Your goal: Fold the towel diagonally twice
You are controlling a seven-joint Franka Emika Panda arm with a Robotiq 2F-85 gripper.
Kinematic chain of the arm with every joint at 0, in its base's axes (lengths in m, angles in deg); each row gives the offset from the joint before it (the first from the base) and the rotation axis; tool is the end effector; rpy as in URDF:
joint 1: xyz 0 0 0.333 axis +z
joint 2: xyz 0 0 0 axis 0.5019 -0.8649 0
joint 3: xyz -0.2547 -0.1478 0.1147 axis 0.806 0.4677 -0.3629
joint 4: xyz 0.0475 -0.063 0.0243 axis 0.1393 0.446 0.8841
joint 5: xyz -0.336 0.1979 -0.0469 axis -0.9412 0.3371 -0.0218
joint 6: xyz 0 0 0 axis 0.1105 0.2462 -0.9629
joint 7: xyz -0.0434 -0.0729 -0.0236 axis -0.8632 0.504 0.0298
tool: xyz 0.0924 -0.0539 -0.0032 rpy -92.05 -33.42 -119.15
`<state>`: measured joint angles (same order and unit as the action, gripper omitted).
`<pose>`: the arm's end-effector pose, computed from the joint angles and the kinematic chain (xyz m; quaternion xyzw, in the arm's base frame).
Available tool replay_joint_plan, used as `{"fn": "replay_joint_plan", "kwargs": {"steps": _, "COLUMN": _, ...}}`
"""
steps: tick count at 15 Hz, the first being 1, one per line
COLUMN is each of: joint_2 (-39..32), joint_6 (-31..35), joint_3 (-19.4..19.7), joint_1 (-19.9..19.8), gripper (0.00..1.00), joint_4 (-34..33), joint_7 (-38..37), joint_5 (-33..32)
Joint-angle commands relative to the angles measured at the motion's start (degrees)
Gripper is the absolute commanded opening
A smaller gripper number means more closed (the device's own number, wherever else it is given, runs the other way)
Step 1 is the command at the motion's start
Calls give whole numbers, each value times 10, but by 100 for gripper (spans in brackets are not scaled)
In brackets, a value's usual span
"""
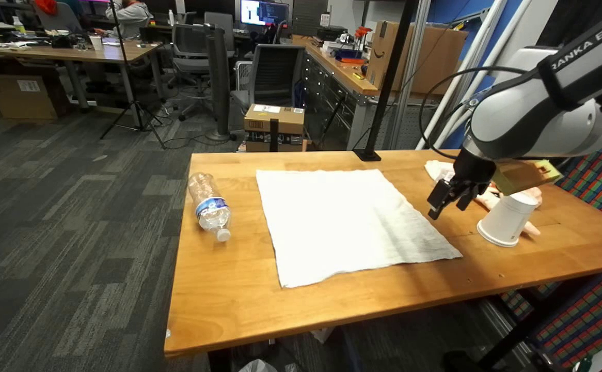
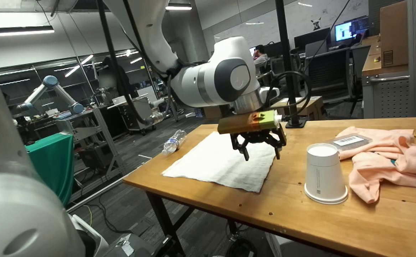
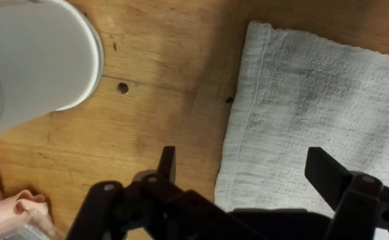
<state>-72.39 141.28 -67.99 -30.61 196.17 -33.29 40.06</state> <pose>0.4824 -0.0329 0.2728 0.9904 0.1265 0.0490 0.0260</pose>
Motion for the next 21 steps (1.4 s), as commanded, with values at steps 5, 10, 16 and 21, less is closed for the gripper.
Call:
{"fn": "replay_joint_plan", "kwargs": {"steps": 5, "joint_2": -12, "joint_6": 103, "joint_3": -17, "joint_1": 24, "gripper": 100, "joint_4": 88, "joint_7": -152, "joint_5": -82}}
{"fn": "replay_joint_plan", "kwargs": {"steps": 10, "joint_2": -14, "joint_6": 112, "joint_3": -10, "joint_1": 35, "gripper": 100, "joint_4": 102, "joint_7": -233, "joint_5": -150}}
{"fn": "replay_joint_plan", "kwargs": {"steps": 16, "joint_2": -20, "joint_6": 110, "joint_3": -17, "joint_1": 35, "gripper": 62, "joint_4": 104, "joint_7": -244, "joint_5": -145}}
{"fn": "replay_joint_plan", "kwargs": {"steps": 21, "joint_2": -16, "joint_6": 100, "joint_3": -17, "joint_1": 47, "gripper": 23, "joint_4": 105, "joint_7": -261, "joint_5": -165}}
